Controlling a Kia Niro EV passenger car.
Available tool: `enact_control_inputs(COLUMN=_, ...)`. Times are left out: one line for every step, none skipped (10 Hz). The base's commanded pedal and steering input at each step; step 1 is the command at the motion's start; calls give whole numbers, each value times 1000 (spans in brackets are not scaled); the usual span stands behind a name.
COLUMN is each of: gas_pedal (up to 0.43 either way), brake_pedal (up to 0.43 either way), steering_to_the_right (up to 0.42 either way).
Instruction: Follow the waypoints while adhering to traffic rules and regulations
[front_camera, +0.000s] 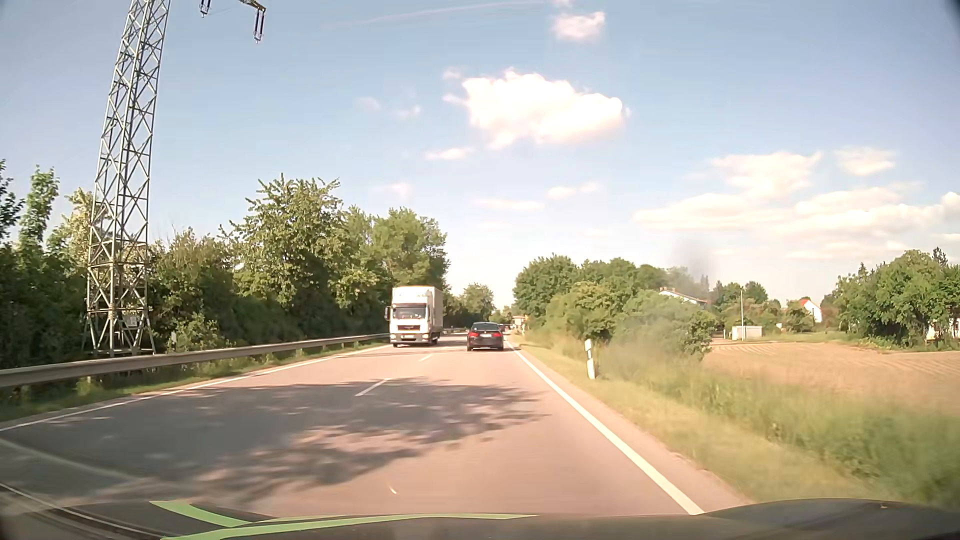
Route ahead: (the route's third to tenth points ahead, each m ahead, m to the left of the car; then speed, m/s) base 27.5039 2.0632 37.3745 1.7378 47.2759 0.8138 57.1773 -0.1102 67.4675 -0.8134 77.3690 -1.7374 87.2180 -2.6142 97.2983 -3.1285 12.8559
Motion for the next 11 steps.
enact_control_inputs(gas_pedal=87, brake_pedal=0, steering_to_the_right=1)
enact_control_inputs(gas_pedal=87, brake_pedal=0, steering_to_the_right=1)
enact_control_inputs(gas_pedal=79, brake_pedal=0, steering_to_the_right=2)
enact_control_inputs(gas_pedal=79, brake_pedal=0, steering_to_the_right=1)
enact_control_inputs(gas_pedal=79, brake_pedal=0, steering_to_the_right=2)
enact_control_inputs(gas_pedal=67, brake_pedal=0, steering_to_the_right=2)
enact_control_inputs(gas_pedal=59, brake_pedal=0, steering_to_the_right=3)
enact_control_inputs(gas_pedal=59, brake_pedal=0, steering_to_the_right=3)
enact_control_inputs(gas_pedal=59, brake_pedal=0, steering_to_the_right=3)
enact_control_inputs(gas_pedal=59, brake_pedal=0, steering_to_the_right=3)
enact_control_inputs(gas_pedal=59, brake_pedal=0, steering_to_the_right=3)
